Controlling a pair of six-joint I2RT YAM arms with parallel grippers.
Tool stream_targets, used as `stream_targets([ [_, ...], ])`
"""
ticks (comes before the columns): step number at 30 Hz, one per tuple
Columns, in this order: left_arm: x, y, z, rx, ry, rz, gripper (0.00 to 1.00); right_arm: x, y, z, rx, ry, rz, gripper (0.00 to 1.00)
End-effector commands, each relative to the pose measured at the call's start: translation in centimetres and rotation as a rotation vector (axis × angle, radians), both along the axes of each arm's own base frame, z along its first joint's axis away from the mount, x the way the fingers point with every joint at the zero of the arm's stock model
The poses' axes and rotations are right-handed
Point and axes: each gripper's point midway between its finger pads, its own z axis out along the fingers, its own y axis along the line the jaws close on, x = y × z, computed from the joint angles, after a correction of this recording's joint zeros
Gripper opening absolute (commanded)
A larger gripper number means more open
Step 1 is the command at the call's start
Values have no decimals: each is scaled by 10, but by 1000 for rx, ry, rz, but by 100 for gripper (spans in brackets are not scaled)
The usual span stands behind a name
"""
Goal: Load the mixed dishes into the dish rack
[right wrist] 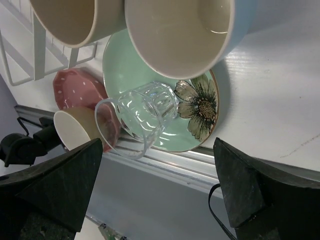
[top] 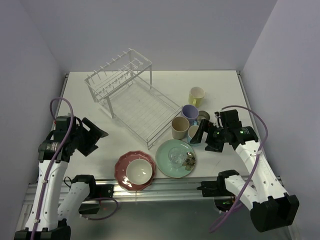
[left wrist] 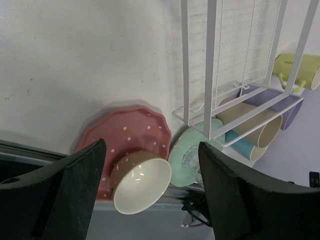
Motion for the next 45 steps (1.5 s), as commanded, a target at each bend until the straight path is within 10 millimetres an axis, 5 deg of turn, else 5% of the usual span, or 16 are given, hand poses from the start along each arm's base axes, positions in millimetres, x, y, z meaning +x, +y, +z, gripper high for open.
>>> stream_targets([
  [1, 9, 2, 10, 53, -56, -33, 80, 23, 7, 26, 11, -131, 34, 100],
  [8, -4, -32, -26, 94, 71, -197, 78, 47, 9, 31, -47, -109, 86, 100],
  [12, -20, -58, -29, 95, 115, -246, 77, 65, 19, 51, -47, -122, 122, 100],
  [17, -45, -68, -37, 43, 144, -251, 76, 73, 28, 50, -26, -96, 157, 100],
  [26, -72, -83, -60, 76, 250, -336, 70, 66, 35, 36, 21, -72, 171, 100],
  [37, -82, -112, -100, 183, 338, -410, 69, 56, 40, 65, 90, -163, 148, 100],
  [45, -85, -109, -117, 193, 346, -427, 50, 45, 40, 72, 115, -179, 139, 100],
])
